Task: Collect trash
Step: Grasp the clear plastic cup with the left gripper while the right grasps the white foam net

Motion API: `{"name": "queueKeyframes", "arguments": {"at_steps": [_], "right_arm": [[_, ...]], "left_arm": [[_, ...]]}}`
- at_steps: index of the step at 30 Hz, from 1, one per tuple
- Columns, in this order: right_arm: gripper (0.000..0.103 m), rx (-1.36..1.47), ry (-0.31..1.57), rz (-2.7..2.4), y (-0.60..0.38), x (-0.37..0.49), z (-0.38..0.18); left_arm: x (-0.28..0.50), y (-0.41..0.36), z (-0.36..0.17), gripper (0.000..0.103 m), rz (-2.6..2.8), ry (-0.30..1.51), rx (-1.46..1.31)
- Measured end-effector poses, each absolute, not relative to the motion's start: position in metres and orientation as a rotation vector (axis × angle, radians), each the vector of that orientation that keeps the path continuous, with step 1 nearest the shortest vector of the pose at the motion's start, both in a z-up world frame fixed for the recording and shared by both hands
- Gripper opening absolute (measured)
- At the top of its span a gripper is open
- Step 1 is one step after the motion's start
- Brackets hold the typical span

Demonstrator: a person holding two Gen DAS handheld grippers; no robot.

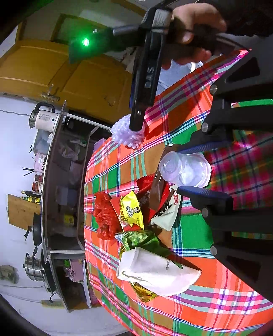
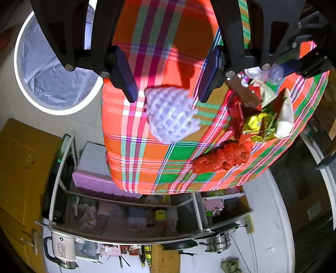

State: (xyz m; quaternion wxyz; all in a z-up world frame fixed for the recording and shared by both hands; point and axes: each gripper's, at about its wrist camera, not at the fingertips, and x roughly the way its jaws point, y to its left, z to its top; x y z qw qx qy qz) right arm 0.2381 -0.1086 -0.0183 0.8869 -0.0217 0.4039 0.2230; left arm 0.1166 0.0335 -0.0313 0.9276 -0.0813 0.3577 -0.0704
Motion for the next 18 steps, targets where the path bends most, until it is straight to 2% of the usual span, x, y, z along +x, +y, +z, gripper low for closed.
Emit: {"name": "queueKeyframes", "arguments": {"at_steps": [4,8,11,18], "right_arm": [[0.060,-0.049,0.856,0.466,-0.103,0.247,-0.022],[0.041,-0.026,0.873,0.487,-0.102,0.251,-0.026],[0.035,-0.009,0.872,0.489,-0.105,0.250,-0.027],[0.030,0.038,0.844,0.475,-0.121,0.237,-0.020]], "left_arm": [[0.118,0.036,-0.031,0.032,-0.150,0.729,-0.173],[0.119,0.038,-0.031,0.032,-0.156,0.729,-0.177],[0.119,0.037,-0.031,0.032,-0.157,0.730,-0.176],[0.116,0.036,-0.030,0.032,-0.149,0.728,-0.174]]}}
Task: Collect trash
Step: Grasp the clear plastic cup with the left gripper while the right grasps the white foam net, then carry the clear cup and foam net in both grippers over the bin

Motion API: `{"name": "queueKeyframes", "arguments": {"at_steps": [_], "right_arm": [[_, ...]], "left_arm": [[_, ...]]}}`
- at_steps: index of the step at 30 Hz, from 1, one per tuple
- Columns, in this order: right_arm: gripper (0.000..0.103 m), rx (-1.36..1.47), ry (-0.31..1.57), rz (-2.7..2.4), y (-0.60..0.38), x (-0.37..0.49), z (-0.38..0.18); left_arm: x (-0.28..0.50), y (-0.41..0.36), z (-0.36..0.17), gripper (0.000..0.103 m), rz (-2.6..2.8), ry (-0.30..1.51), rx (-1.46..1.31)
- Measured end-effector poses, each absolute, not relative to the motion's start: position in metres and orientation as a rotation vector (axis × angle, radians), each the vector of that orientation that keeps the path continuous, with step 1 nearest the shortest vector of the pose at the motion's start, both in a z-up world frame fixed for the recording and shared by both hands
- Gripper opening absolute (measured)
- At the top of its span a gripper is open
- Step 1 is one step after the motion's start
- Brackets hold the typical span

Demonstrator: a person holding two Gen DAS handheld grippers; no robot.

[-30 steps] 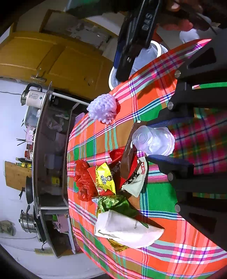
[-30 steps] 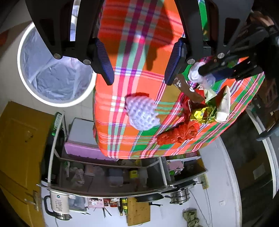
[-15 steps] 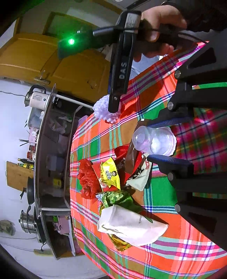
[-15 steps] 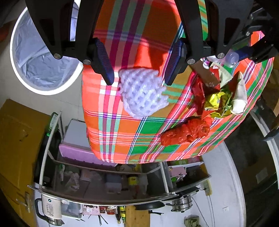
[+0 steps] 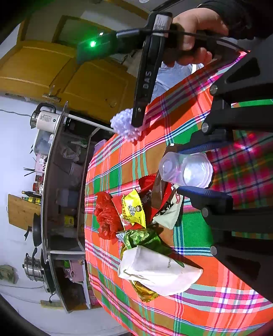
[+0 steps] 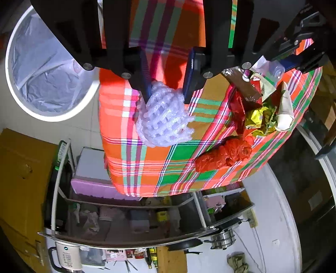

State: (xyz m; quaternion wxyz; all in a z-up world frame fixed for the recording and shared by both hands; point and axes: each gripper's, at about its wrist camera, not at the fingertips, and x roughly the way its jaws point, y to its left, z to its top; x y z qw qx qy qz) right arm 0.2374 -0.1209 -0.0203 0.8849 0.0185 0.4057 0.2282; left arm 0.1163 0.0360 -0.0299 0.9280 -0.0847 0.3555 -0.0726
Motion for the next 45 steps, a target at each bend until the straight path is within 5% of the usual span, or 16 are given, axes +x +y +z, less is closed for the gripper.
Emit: {"name": "queueKeyframes", "arguments": {"at_steps": [17,45], "right_arm": [[0.018,0.034,0.781,0.490,-0.149,0.189,-0.008],[0.017,0.150,0.744,0.281,-0.264,0.150,0.002]], "left_arm": [[0.103,0.015,-0.013,0.032,-0.174,0.706,-0.156],[0.154,-0.094,0.017,0.032,-0.419,0.660,-0.086]]}}
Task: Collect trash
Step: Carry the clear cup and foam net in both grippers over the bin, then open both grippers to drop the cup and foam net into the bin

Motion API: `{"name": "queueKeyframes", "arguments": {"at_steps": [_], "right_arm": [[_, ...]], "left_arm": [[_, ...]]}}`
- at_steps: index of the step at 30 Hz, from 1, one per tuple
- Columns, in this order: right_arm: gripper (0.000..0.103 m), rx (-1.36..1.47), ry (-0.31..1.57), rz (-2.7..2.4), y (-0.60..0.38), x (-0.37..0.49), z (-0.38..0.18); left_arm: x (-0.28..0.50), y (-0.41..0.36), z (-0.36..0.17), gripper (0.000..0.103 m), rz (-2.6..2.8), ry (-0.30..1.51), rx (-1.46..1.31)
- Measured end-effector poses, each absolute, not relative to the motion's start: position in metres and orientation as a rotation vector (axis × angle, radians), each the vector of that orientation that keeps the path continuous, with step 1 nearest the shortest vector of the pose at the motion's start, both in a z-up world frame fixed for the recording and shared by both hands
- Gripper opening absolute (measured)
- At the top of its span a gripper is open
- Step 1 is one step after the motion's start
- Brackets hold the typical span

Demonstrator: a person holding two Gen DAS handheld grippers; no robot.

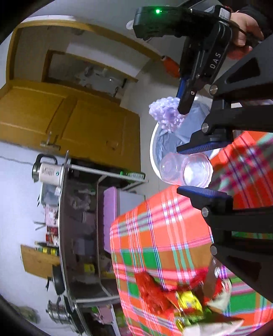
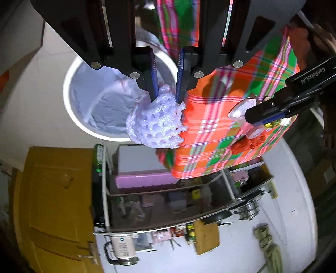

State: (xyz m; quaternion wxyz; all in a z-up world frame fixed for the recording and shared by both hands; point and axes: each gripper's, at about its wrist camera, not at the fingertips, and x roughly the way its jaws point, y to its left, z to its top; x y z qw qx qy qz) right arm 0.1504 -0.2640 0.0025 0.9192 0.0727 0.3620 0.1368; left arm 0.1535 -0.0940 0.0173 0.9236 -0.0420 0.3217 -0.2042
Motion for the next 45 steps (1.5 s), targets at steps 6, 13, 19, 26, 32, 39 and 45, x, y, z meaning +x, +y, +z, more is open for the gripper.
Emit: {"name": "queueKeyframes", "arguments": {"at_steps": [6,13,19,26,32,39,45], "right_arm": [[0.017,0.180,0.775,0.250,-0.286,0.154,-0.010],[0.018,0.205,0.828,0.225,-0.303,0.164,-0.028],[0.022,0.230,0.871,0.195,-0.317,0.171,-0.044],[0.038,0.251,0.894,0.176,-0.328,0.174,-0.055],[0.039,0.255,0.883,0.173,-0.330,0.173,-0.055],[0.039,0.264,0.838,0.167,-0.334,0.163,-0.040],[0.039,0.257,0.781,0.187,-0.325,0.149,-0.018]], "left_arm": [[0.171,-0.124,0.006,0.032,-0.463,0.685,-0.074],[0.193,-0.147,-0.013,0.032,-0.483,0.743,-0.050],[0.213,-0.163,-0.030,0.032,-0.490,0.803,-0.033],[0.231,-0.172,-0.050,0.036,-0.474,0.891,-0.023],[0.233,-0.165,-0.050,0.039,-0.479,0.892,-0.063],[0.220,-0.152,-0.035,0.039,-0.467,0.844,-0.093],[0.196,-0.133,-0.015,0.039,-0.429,0.773,-0.105]]}}
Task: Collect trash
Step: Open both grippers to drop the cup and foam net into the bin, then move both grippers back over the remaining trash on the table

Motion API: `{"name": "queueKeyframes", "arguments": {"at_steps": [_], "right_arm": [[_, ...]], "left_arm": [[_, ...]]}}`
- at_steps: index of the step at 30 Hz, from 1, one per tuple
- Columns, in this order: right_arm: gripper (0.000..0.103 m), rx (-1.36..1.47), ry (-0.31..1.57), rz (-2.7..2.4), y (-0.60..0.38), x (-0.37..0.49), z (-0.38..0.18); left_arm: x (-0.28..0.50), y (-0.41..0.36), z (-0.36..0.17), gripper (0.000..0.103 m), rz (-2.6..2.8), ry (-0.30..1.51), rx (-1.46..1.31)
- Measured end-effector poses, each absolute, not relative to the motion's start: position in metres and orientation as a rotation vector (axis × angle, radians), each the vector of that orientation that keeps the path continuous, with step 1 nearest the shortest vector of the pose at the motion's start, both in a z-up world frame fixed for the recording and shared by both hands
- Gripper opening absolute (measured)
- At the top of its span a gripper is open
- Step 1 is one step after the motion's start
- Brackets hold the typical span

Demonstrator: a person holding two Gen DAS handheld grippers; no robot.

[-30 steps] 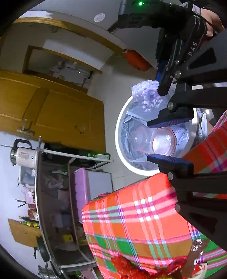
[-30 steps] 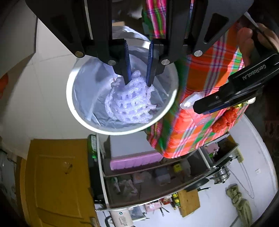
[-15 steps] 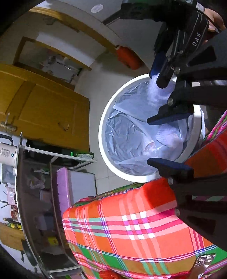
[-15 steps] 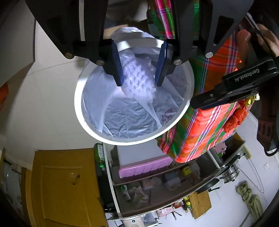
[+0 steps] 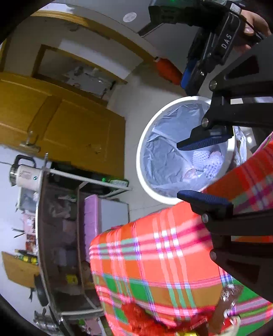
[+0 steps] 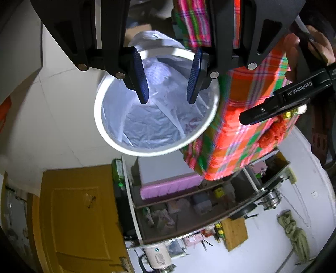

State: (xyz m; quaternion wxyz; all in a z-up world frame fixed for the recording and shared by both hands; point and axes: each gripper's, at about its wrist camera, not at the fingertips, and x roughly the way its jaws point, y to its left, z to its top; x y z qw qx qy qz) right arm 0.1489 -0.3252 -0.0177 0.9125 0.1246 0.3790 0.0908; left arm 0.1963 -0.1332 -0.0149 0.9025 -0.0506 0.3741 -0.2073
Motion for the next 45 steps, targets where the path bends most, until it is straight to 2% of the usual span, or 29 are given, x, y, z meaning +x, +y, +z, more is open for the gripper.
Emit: {"name": "queueKeyframes", "arguments": {"at_steps": [16,35,45], "right_arm": [[0.039,0.142,0.686,0.314,-0.255,0.108,0.025],[0.039,0.042,0.672,0.524,-0.174,0.089,0.030],[0.039,-0.037,0.695,0.589,-0.137,0.100,0.025]], "left_arm": [[0.116,-0.056,0.027,0.039,-0.311,0.623,-0.131],[0.049,0.033,0.027,0.039,-0.145,0.584,-0.142],[0.046,0.070,0.022,0.039,-0.064,0.591,-0.151]]}}
